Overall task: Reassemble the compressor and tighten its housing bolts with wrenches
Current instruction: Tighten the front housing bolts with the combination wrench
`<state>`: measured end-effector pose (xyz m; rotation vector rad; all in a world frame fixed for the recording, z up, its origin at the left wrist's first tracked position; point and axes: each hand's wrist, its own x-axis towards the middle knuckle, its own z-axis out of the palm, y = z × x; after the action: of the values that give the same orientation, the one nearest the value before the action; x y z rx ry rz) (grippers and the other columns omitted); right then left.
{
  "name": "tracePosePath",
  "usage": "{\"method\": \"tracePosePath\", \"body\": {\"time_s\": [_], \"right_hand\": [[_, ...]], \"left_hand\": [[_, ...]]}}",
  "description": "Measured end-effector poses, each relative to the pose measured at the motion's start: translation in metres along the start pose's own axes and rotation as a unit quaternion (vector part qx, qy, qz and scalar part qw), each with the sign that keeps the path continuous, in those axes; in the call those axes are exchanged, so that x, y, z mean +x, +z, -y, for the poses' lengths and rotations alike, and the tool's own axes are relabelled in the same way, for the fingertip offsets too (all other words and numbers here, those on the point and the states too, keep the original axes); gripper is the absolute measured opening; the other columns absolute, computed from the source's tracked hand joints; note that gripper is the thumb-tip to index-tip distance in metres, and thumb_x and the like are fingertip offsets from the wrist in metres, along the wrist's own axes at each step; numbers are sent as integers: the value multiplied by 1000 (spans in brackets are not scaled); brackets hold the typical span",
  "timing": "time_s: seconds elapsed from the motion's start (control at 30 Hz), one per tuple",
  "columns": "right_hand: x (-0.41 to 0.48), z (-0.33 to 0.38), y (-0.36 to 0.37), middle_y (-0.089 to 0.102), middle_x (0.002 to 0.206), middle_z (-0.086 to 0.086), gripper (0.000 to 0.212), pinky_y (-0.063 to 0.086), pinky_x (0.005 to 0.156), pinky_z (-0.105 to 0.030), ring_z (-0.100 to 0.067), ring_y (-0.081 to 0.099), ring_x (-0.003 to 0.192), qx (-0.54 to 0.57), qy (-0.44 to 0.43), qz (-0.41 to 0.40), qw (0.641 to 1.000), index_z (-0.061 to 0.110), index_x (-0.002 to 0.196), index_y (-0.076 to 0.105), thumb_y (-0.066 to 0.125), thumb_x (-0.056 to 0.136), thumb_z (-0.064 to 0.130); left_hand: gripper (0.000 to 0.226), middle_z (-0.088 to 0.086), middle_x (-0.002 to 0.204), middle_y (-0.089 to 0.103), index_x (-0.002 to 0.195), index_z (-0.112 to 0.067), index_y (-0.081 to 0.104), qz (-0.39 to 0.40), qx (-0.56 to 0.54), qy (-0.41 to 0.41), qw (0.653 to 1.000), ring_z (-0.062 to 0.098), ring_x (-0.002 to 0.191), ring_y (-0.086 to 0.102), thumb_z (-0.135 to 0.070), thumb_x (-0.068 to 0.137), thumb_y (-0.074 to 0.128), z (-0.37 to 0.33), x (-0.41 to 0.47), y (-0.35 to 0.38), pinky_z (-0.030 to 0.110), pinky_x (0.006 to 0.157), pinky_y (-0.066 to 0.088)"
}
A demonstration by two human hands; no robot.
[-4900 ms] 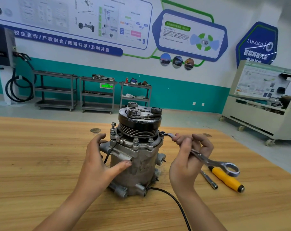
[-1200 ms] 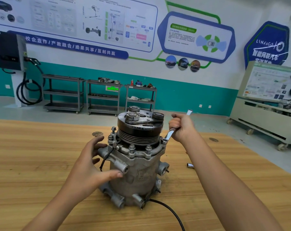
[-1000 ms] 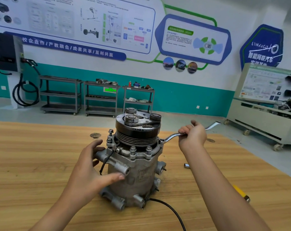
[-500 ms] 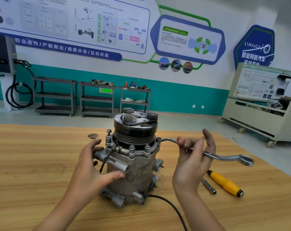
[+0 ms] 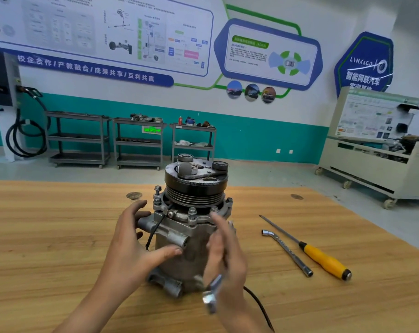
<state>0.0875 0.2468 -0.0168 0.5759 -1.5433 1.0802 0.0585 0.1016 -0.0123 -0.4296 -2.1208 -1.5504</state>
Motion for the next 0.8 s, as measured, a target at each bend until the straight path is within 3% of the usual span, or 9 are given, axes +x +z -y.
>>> {"method": "tracePosePath", "body": {"time_s": [0.07, 0.17, 0.27, 0.33, 0.5, 0.67, 0.8], "right_hand": [[17, 4, -4, 51, 61, 16, 31, 41, 51, -6, 11, 46, 55, 84, 106, -92, 987, 25, 103, 57, 30, 99, 40], [58, 9, -22, 44, 46, 12, 27, 37, 41, -14, 1, 39, 42, 169, 224, -193, 940, 25, 90, 56, 34, 95, 41], [102, 5, -43, 28, 44, 10, 30, 20, 35, -17, -5, 24, 38, 253, 302, -273, 877, 18, 81, 54, 36, 101, 33], [125, -1, -53, 23, 44, 8, 35, 16, 33, -18, -6, 19, 36, 316, 349, -301, 829, 15, 78, 51, 34, 101, 34], [151, -20, -60, 20, 42, 6, 38, 15, 30, -18, -7, 16, 32, 431, 409, -328, 735, 14, 71, 45, 31, 101, 34], [154, -48, -45, 22, 41, 6, 33, 15, 29, -17, -8, 17, 28, 403, 505, -314, 696, 13, 73, 41, 29, 101, 25], [156, -71, -37, 23, 33, 5, 30, 14, 26, -17, -7, 18, 24, 386, 588, -251, 665, 12, 69, 38, 27, 98, 12]], "left_hand": [[110, 1, 121, 48, 127, -32, 33, 4, 3, -3, 1000, 17, 114, 48, -53, 28, 75, 1, 0, 0, 30, 93, 39], [108, -1, 121, 47, 126, -34, 32, 7, 3, -2, 1000, 15, 114, 48, -55, 29, 74, 1, 0, -1, 29, 92, 38], [108, -5, 119, 47, 125, -36, 30, 6, 4, -5, 1000, 12, 112, 47, -57, 28, 73, 0, 0, -1, 27, 91, 38], [108, -5, 119, 47, 125, -37, 30, 4, 7, -5, 1000, 11, 112, 47, -55, 28, 74, 0, 0, -1, 26, 89, 38], [105, -5, 119, 47, 125, -37, 30, 3, 9, -1, 1000, 10, 111, 46, -51, 30, 75, 0, -1, -1, 24, 87, 37], [109, -5, 121, 46, 127, -36, 31, 7, 7, -5, 1000, 11, 114, 46, -56, 29, 74, 0, -1, -2, 26, 90, 38], [108, -6, 120, 47, 125, -39, 30, 7, 3, -6, 1000, 10, 113, 47, -61, 28, 72, 2, -1, -2, 26, 90, 39]]}}
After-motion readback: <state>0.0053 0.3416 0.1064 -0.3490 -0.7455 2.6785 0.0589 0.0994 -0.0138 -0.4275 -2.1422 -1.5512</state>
